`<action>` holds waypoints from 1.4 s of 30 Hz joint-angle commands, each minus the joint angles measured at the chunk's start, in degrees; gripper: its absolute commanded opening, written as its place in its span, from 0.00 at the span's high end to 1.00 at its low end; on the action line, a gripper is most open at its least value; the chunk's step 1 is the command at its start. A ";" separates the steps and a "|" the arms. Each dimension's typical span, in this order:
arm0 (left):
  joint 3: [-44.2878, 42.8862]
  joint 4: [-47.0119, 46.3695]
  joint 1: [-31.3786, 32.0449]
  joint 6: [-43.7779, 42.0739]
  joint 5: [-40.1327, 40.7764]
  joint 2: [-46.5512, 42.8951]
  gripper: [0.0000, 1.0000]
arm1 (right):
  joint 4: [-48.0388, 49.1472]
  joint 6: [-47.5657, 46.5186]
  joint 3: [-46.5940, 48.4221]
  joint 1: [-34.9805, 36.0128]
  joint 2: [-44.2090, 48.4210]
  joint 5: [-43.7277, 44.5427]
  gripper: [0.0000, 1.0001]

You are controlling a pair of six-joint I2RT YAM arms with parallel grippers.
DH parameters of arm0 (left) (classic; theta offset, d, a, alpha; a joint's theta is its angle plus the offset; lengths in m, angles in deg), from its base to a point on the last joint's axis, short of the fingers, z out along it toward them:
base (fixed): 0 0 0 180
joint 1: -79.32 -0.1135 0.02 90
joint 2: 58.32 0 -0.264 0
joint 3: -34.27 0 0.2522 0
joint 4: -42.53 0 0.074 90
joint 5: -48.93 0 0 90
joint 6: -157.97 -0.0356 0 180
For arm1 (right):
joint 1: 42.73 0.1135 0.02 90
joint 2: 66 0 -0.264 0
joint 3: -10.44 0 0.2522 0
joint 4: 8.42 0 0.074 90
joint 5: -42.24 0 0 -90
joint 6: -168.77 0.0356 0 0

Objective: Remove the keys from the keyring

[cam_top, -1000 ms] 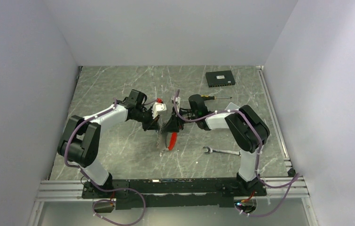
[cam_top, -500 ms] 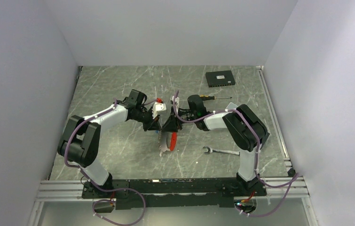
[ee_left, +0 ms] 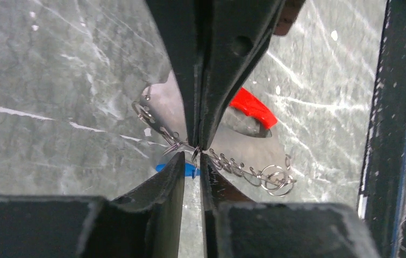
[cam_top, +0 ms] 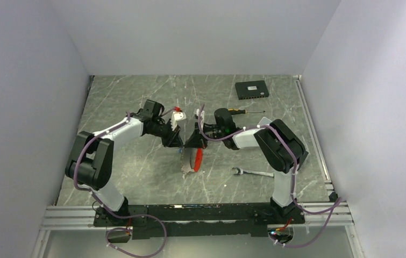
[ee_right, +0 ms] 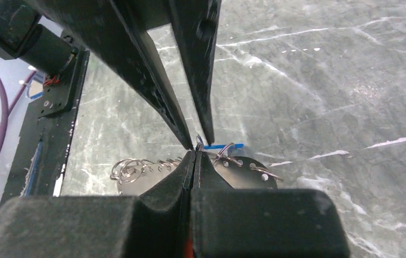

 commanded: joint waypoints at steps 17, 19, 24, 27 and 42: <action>2.98 -9.97 -5.50 7.16 -11.94 -0.46 0.75 | 23.24 11.19 -5.61 0.35 -0.09 2.81 1.00; 2.78 -9.77 -5.46 7.40 -12.05 -0.18 0.75 | 25.33 12.83 -5.80 0.35 -0.64 2.79 1.00; 3.68 -10.08 -5.46 8.02 -14.13 -0.70 0.75 | 28.35 15.37 -6.30 0.18 -1.16 2.89 1.00; 4.89 -10.62 -5.46 8.38 -16.52 -1.59 0.75 | 30.20 16.48 -6.85 -0.15 -1.38 2.78 1.00; 11.17 -26.54 -5.30 20.91 -20.80 0.47 0.87 | 36.27 22.32 -7.65 -0.66 -2.00 2.19 1.00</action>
